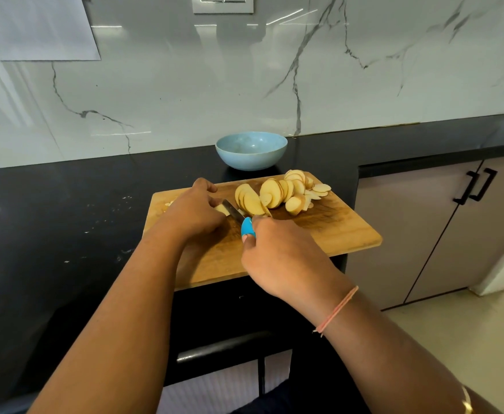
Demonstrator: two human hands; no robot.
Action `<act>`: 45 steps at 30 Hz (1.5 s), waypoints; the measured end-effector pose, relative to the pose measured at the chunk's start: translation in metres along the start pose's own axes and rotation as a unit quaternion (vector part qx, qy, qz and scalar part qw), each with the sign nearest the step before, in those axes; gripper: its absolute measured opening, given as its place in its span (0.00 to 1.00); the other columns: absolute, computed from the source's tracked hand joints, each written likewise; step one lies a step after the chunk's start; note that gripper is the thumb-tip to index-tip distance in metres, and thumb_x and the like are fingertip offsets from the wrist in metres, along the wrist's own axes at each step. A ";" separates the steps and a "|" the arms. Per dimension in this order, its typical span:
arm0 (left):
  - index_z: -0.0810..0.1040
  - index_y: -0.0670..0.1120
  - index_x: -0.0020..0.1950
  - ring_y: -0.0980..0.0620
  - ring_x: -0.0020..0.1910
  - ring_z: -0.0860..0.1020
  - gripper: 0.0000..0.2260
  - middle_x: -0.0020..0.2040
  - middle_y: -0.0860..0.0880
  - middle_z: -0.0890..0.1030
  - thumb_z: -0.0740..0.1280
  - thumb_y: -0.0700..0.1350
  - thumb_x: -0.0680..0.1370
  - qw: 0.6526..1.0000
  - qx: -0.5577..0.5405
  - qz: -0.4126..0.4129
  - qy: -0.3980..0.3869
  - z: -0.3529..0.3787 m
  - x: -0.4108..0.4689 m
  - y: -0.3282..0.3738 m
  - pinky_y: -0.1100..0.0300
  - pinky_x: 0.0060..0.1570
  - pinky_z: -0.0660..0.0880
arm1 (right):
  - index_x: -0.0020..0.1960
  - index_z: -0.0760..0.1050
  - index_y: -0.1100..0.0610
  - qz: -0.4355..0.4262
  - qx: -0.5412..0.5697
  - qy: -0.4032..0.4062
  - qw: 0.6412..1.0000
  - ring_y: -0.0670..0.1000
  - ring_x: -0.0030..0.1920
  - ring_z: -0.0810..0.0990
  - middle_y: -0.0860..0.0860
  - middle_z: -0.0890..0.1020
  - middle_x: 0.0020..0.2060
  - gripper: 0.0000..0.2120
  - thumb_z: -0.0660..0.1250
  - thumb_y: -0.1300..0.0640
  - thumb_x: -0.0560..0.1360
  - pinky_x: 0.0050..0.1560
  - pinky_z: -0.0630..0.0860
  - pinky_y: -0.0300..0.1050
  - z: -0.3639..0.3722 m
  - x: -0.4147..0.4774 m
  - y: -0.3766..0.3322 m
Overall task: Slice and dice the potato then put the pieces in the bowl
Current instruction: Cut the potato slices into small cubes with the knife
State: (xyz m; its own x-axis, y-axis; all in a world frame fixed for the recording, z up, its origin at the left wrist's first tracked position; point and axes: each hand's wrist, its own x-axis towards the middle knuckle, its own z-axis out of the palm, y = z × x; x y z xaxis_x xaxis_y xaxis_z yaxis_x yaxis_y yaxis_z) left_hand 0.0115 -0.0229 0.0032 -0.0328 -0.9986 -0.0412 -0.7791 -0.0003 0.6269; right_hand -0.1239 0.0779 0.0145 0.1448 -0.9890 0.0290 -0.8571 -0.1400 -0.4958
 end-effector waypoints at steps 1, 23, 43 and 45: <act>0.64 0.48 0.68 0.55 0.40 0.73 0.25 0.52 0.49 0.75 0.70 0.38 0.74 1.000 -0.001 -0.002 0.005 0.000 0.000 0.000 0.67 0.33 0.67 | 0.70 0.66 0.56 -0.003 -0.002 -0.001 1.000 0.50 0.50 0.76 0.51 0.76 0.49 0.19 0.55 0.52 0.81 0.49 0.73 0.44 0.001 0.001 -0.001; 0.70 0.51 0.57 0.50 0.61 0.74 0.14 0.63 0.49 0.76 0.70 0.39 0.76 0.998 0.042 0.038 -0.021 -0.007 -0.002 -0.004 0.57 0.59 0.71 | 0.62 0.71 0.58 -0.009 -0.081 0.036 0.996 0.53 0.50 0.78 0.47 0.65 0.35 0.14 0.57 0.53 0.80 0.43 0.71 0.43 -0.002 -0.015 -0.011; 0.67 0.48 0.67 0.49 0.60 0.74 0.22 0.64 0.48 0.75 0.70 0.43 0.76 0.996 0.078 0.049 -0.008 -0.005 -0.002 -0.006 0.56 0.59 0.72 | 0.65 0.68 0.56 -0.002 -0.074 -0.001 0.997 0.49 0.44 0.73 0.46 0.66 0.34 0.16 0.57 0.52 0.80 0.42 0.70 0.43 0.001 -0.005 -0.014; 0.66 0.49 0.68 0.50 0.58 0.74 0.22 0.64 0.47 0.75 0.69 0.43 0.76 0.996 0.074 0.048 -0.006 -0.006 -0.002 -0.008 0.56 0.58 0.73 | 0.67 0.68 0.55 0.001 -0.063 -0.001 0.998 0.50 0.46 0.75 0.47 0.67 0.36 0.16 0.57 0.52 0.80 0.44 0.72 0.44 0.001 -0.003 -0.013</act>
State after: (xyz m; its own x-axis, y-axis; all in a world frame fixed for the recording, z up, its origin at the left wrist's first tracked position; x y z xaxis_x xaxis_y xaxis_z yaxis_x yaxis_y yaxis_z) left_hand 0.0213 -0.0216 0.0030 -0.1177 -0.9930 0.0031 -0.8561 0.1030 0.5064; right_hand -0.1124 0.0826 0.0202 0.1441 -0.9892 0.0256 -0.9127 -0.1428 -0.3829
